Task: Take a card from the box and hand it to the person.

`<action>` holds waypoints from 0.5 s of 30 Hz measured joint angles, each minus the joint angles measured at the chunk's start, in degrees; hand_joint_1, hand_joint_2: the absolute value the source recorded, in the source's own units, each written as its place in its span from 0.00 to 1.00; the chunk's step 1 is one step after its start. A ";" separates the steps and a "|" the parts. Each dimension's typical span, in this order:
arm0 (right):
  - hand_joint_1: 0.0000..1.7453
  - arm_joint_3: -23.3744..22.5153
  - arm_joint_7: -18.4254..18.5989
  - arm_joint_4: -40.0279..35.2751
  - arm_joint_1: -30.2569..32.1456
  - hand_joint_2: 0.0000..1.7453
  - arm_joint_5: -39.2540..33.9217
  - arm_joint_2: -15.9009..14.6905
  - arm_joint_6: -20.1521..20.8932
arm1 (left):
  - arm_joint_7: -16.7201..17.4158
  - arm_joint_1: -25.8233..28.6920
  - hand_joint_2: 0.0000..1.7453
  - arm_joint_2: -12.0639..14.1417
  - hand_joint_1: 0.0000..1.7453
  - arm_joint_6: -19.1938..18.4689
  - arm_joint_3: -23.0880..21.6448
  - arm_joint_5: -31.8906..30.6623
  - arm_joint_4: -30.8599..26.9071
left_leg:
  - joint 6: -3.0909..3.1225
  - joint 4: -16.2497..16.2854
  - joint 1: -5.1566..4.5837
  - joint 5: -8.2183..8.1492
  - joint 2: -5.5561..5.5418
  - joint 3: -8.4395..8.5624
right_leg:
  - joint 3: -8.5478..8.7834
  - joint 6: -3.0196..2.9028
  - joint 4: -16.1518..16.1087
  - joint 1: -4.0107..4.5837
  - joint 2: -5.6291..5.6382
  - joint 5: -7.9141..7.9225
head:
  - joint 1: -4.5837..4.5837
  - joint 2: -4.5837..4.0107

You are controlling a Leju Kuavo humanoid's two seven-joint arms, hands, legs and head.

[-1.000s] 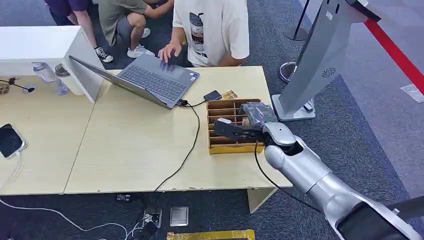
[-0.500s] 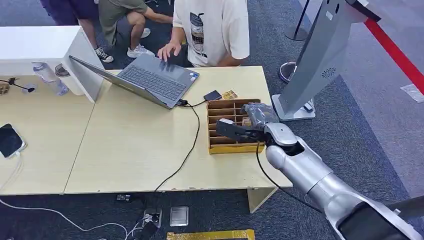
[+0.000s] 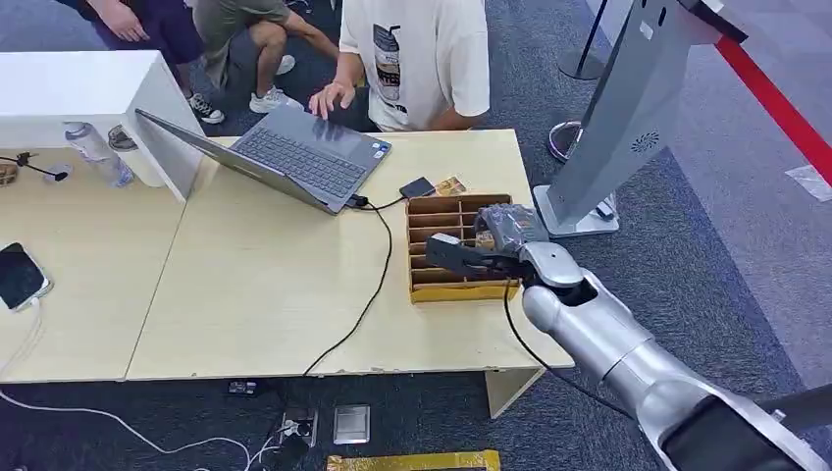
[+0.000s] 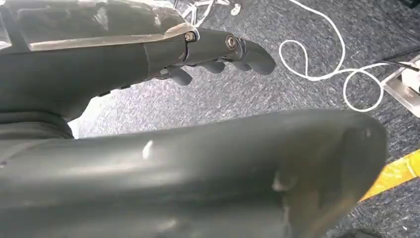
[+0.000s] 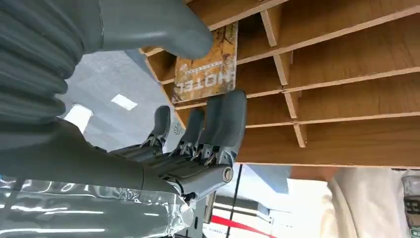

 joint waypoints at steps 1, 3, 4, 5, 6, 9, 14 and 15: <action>0.52 0.02 -0.02 0.07 0.06 1.00 -0.02 0.02 0.02 | -0.04 0.00 0.00 -0.02 0.00 0.00 0.00 0.00 0.00 | 0.00 0.00 0.00 0.00 0.00 -0.01 | 0.00 0.00 0.00 0.00 0.00 0.00 | -0.02 0.02; 0.50 0.02 -0.02 0.22 0.12 1.00 -0.02 0.00 0.00 | -0.09 0.01 0.00 -0.07 0.00 0.00 0.00 0.00 0.00 | 0.00 0.00 0.00 0.00 0.00 -0.01 | 0.00 0.00 0.00 0.00 0.00 0.00 | 0.00 0.00; 0.50 0.00 -0.02 0.26 0.12 1.00 -0.02 0.00 0.00 | -0.11 0.00 0.00 -0.07 0.00 0.00 0.00 0.00 0.00 | 0.00 0.00 0.00 0.00 0.00 0.00 | 0.00 0.00 0.00 0.00 0.00 0.00 | 0.00 0.00; 0.50 0.02 -0.04 0.35 0.14 1.00 -0.02 0.00 -0.02 | -0.11 -0.02 0.00 -0.09 0.00 0.00 0.00 0.00 0.00 | 0.00 0.00 0.00 0.00 0.00 0.00 | 0.00 0.00 0.00 0.00 0.00 0.00 | 0.00 0.00; 0.51 0.00 -0.07 0.44 0.17 1.00 -0.02 0.00 -0.02 | -0.11 -0.02 0.00 -0.11 0.00 0.00 0.00 0.00 0.00 | 0.00 0.00 0.00 0.00 0.00 0.00 | 0.00 0.00 0.00 0.00 0.00 0.00 | 0.00 0.00; 0.58 0.02 -0.15 0.70 0.31 1.00 -0.02 0.00 -0.04 | -0.09 -0.02 0.00 -0.15 0.00 0.02 0.00 0.00 0.00 | 0.00 0.01 0.00 0.00 0.00 0.00 | 0.00 0.00 0.00 0.00 0.00 0.00 | 0.04 0.00; 0.56 0.00 -0.50 1.05 0.50 1.00 -0.02 0.00 -0.04 | -0.11 -0.06 0.00 -0.26 0.00 0.20 0.00 0.37 0.00 | 0.00 0.01 0.00 0.00 0.00 0.00 | 0.00 0.00 0.00 0.00 0.00 0.00 | 0.00 0.00; 0.75 0.00 -0.54 1.07 0.50 1.00 -0.02 0.00 -0.04 | -0.11 -0.06 0.00 -0.26 0.00 0.26 0.02 0.44 0.00 | 0.00 0.00 0.00 0.00 0.00 0.00 | 0.00 0.00 0.00 0.00 0.00 0.00 | 0.00 0.00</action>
